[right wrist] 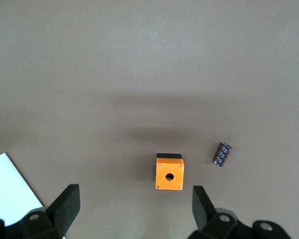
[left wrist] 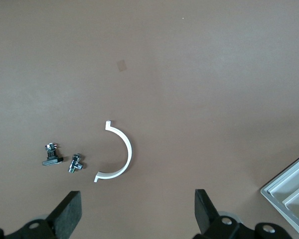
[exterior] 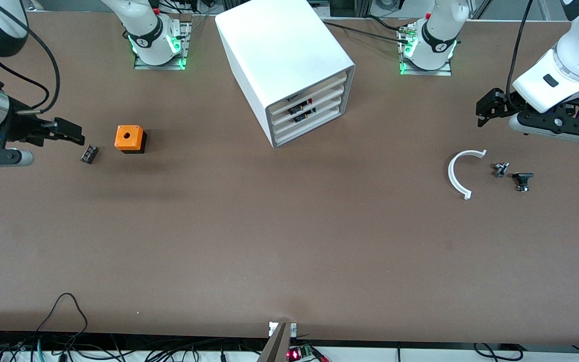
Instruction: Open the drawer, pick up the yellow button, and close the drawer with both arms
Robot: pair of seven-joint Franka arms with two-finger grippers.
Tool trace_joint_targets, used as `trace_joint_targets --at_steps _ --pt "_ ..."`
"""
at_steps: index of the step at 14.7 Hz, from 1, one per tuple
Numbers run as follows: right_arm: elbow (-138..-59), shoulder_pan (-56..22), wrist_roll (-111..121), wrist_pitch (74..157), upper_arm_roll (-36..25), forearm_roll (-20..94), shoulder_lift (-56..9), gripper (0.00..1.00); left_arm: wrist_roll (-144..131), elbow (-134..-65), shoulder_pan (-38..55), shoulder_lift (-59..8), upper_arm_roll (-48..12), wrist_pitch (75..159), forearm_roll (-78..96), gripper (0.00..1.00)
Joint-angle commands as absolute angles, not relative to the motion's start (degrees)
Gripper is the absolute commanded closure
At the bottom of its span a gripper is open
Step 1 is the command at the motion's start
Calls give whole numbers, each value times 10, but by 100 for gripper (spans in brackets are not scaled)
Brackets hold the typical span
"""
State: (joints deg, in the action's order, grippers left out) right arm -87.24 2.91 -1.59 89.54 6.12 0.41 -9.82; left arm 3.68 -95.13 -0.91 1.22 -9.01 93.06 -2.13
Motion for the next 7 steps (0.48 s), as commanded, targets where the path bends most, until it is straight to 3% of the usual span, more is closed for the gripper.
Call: trace_joint_targets --at_steps 1,7 --pt "-880 31 -16 910 65 15 -109 0 38 -936 -10 6 -93 918 -26 0" --pt "-916 23 -16 959 68 32 -116 0 44 -936 -4 7 -98 888 -12 0"
